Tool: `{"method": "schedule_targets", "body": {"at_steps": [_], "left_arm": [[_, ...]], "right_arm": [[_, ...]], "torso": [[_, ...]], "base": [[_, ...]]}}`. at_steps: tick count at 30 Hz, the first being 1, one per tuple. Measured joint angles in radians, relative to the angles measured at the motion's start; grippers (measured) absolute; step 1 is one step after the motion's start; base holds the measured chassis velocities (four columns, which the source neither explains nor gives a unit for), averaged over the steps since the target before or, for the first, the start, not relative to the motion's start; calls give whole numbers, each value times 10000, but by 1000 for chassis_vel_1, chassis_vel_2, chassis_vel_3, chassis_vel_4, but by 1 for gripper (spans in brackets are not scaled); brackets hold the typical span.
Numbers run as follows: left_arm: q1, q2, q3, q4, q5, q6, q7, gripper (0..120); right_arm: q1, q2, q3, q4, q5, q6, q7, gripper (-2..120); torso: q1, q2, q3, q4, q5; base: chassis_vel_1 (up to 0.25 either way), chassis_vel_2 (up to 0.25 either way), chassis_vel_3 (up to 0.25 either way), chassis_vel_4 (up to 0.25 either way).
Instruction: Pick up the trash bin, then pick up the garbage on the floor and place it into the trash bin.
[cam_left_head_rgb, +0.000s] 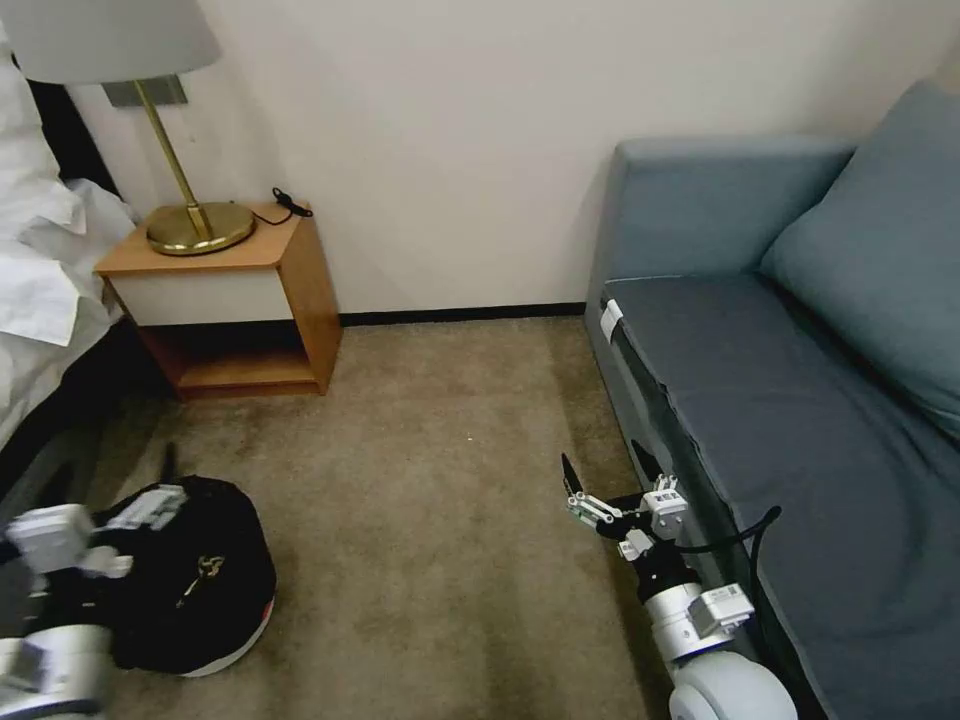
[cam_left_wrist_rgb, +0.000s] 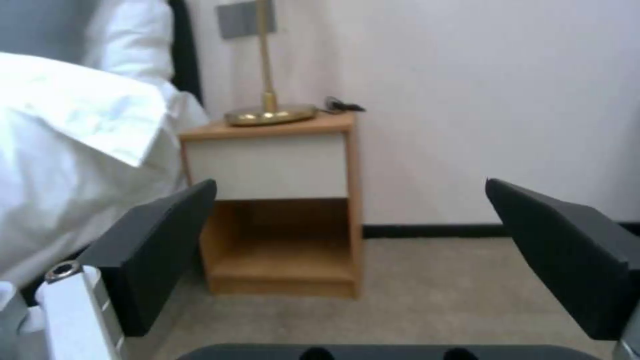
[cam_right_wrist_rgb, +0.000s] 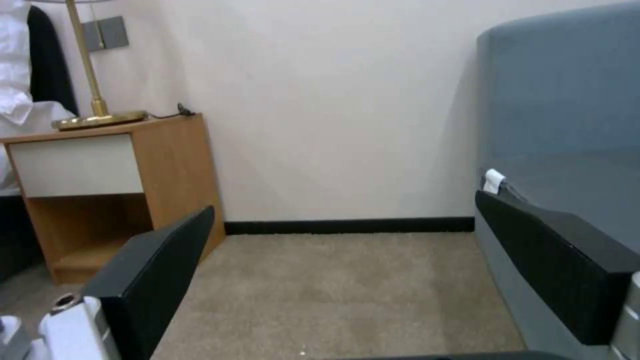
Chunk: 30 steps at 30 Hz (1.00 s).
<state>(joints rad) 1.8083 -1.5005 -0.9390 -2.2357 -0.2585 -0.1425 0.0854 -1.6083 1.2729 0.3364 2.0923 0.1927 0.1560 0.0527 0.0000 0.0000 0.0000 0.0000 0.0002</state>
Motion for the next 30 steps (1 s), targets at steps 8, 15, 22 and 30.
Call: {"method": "schedule_targets", "body": {"at_steps": [8, 15, 22, 30], "left_arm": [[-25, -111, 361, 138, 84, -63, -70, 100], [-35, -109, 340, 148, 53, -24, -77, 100], [-42, -104, 317, 156, 22, 7, -82, 100], [-46, -100, 306, 162, 9, 23, -82, 100]], "right_arm": [[0, 0, 0, 0, 0, 0, 0, 100], [0, 0, 0, 0, 0, 0, 0, 100], [0, 0, 0, 0, 0, 0, 0, 100], [0, 0, 0, 0, 0, 0, 0, 100]], "torso": [[0, 0, 0, 0, -2], [0, 0, 1, 0, -2], [0, 0, 0, 0, -2], [0, 0, 0, 1, -2]], "base": [[0, 0, 0, 0], [0, 0, 0, 0], [0, 0, 0, 0], [0, 0, 0, 0]]}}
